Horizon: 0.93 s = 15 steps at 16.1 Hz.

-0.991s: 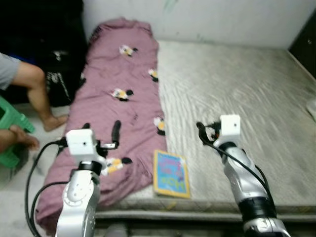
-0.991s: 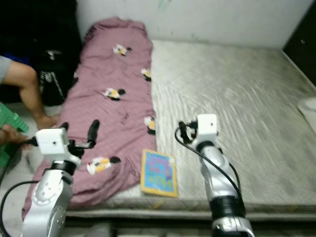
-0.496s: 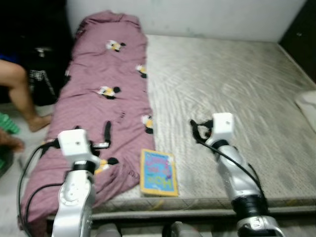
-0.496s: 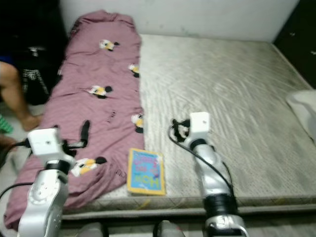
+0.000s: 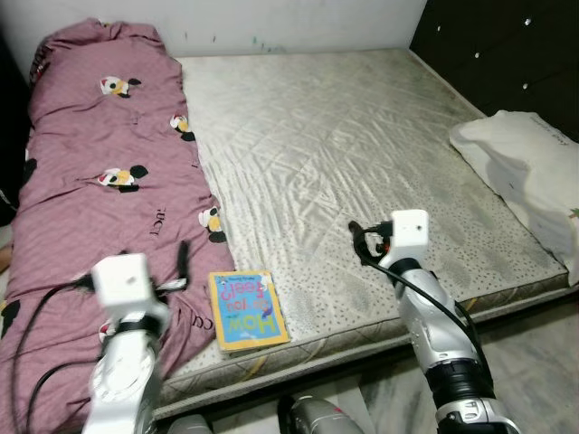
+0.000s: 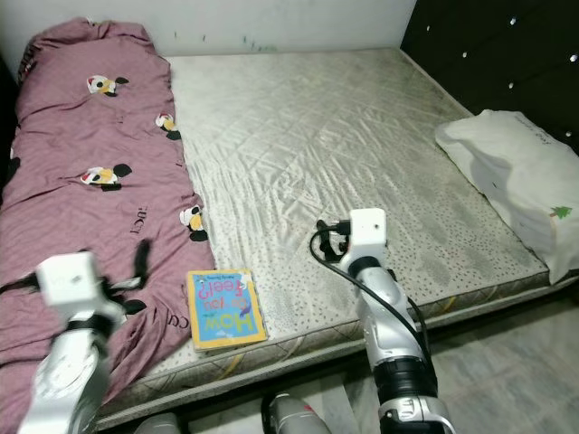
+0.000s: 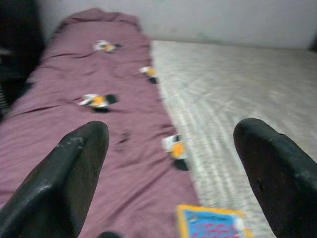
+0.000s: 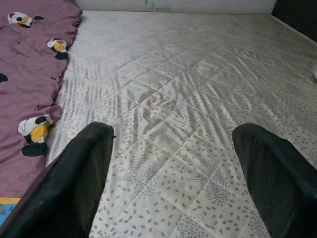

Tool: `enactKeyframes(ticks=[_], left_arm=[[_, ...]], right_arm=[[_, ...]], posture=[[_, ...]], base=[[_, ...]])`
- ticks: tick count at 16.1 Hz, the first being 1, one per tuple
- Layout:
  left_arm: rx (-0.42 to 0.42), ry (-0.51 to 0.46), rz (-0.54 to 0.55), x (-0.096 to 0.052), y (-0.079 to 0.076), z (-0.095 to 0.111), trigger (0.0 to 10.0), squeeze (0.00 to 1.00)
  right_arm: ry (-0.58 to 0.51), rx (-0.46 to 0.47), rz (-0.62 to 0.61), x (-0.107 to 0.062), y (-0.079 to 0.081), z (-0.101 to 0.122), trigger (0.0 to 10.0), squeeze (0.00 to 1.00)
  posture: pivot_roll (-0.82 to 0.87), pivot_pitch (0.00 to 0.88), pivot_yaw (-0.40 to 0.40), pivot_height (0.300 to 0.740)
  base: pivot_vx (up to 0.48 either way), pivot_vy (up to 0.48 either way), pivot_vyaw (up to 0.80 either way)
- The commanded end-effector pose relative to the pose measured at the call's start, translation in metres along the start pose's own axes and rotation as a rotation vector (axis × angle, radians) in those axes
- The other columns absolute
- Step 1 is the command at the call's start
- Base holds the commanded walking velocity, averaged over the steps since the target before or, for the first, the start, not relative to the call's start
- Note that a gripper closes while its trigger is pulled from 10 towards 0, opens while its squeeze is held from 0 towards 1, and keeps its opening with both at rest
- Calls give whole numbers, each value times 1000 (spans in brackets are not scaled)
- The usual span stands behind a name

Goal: Clean up the room

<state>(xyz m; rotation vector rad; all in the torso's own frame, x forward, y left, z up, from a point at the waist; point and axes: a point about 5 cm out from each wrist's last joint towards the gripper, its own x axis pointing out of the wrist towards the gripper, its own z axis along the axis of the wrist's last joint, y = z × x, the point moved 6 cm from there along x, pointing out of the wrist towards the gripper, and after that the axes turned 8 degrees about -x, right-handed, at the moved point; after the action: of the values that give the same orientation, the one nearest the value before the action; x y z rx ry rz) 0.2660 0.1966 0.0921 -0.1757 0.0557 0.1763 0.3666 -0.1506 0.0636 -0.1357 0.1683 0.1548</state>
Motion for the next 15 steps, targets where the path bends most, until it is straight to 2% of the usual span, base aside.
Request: enactKeyframes(ticks=[1,7,12,15], left_arm=[[2,-11,14,-2,3,4,10000,0],[21,-18,-2,-1,1,7,10000,0],[47,-41,-21,4,-1,12,10000,0],[40,-35,-16,4,-1,11,10000,0]], right_arm=[[-1,0,8,1,2,2,10000,0],[-10,-5,26,3,7,4,10000,0],[-16,-5,29,3,7,6,10000,0],[-18,-6,29,3,7,6,10000,0]], posture=[[47,81,-60,740],[45,84,-57,735],[43,84,-59,670],[42,85,-61,647]], base=[[0,0,0],[0,0,0],[0,0,0],[0,0,0]])
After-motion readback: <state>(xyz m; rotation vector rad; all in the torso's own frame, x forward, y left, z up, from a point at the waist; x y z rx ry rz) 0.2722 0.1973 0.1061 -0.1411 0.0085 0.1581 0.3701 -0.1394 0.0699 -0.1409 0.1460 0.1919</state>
